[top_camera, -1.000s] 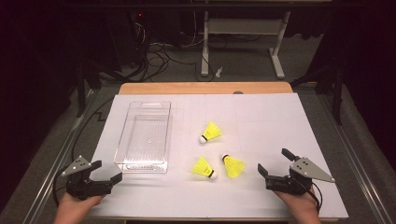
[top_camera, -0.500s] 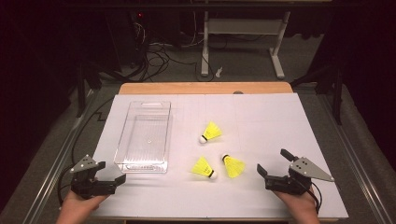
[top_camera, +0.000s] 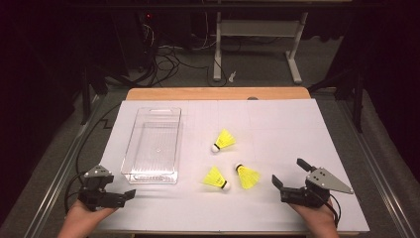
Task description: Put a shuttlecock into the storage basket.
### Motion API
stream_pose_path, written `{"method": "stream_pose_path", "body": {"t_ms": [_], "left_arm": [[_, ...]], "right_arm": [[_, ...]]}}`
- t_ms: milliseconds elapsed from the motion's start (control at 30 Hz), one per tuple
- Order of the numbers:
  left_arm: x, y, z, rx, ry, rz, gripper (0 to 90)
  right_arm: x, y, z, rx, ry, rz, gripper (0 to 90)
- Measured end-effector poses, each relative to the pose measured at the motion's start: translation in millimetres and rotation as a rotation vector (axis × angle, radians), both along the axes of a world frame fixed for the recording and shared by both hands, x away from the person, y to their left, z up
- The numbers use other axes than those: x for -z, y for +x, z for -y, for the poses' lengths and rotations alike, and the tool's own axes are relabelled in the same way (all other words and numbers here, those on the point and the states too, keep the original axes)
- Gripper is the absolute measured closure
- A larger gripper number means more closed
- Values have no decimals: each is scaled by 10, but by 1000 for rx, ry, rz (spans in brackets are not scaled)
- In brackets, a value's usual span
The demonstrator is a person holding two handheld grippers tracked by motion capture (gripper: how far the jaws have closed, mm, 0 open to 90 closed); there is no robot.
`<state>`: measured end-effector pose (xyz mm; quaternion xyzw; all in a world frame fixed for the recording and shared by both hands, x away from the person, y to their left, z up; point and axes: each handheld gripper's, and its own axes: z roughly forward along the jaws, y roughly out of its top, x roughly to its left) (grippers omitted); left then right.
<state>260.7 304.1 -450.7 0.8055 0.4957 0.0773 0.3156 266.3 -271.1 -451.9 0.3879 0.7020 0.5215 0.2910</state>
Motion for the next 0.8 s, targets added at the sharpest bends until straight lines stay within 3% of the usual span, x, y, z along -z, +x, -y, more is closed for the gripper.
{"method": "stream_pose_path", "body": {"t_ms": [233,333,500,533,633,733,800], "left_arm": [[27,25,0,-6,17,-52,4],[16,36,-4,-16,-3,-90,4],[-2,45,-7,7,-15,-134,5],[-3,51,3,34,3,-160,5],[4,69,16,50,12,-207,6],[-4,68,14,52,-1,-217,6],[-10,67,25,47,28,-212,5]], "right_arm": [[-17,-2,-21,-1,-7,5,3],[-14,1,-36,-8,-13,1,3],[-23,-4,-44,-10,-10,4,3],[-24,-5,-43,-10,-10,4,3],[-30,-8,-38,-10,-8,7,3],[-32,-10,-39,-10,-7,6,3],[-30,-9,-41,-10,-8,7,3]]}}
